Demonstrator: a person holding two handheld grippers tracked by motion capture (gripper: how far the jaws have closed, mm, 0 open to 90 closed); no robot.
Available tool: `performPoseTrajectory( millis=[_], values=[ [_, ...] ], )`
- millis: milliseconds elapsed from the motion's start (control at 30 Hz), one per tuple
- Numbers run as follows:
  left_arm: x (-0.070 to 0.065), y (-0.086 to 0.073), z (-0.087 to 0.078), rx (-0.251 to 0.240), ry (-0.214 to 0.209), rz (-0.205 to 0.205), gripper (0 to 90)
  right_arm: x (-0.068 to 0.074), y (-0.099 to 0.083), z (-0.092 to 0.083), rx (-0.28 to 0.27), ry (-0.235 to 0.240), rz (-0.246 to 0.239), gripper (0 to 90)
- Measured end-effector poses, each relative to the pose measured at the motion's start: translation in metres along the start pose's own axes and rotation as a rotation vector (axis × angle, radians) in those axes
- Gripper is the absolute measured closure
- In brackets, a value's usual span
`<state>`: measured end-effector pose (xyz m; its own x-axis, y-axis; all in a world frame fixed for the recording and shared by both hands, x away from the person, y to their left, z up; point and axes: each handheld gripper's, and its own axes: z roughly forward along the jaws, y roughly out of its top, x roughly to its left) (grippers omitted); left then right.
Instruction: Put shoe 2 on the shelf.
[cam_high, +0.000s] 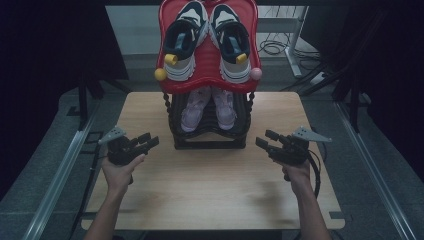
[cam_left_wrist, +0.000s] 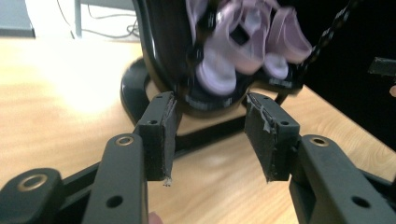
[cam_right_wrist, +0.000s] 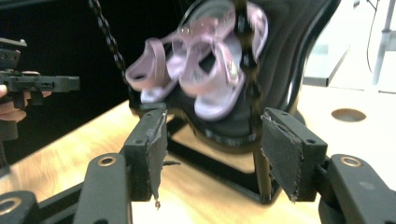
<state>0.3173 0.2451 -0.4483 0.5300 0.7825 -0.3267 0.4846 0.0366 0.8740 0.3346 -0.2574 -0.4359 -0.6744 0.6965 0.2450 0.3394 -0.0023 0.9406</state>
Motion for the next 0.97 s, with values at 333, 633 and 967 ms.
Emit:
performPoseTrajectory(
  millis=[333,633,967],
  values=[
    [0.005,-0.047,0.009,0.061,0.001,-0.031,53.6,-0.004,-0.049,0.009,0.110,-0.038,0.003,41.4],
    [0.006,-0.057,0.012,0.117,0.017,0.002,53.3,-0.003,-0.066,0.013,0.192,-0.067,-0.030,41.9],
    [0.006,-0.060,0.011,0.108,0.007,-0.013,51.7,-0.002,-0.065,0.006,0.143,-0.074,-0.009,41.9]
  ],
)
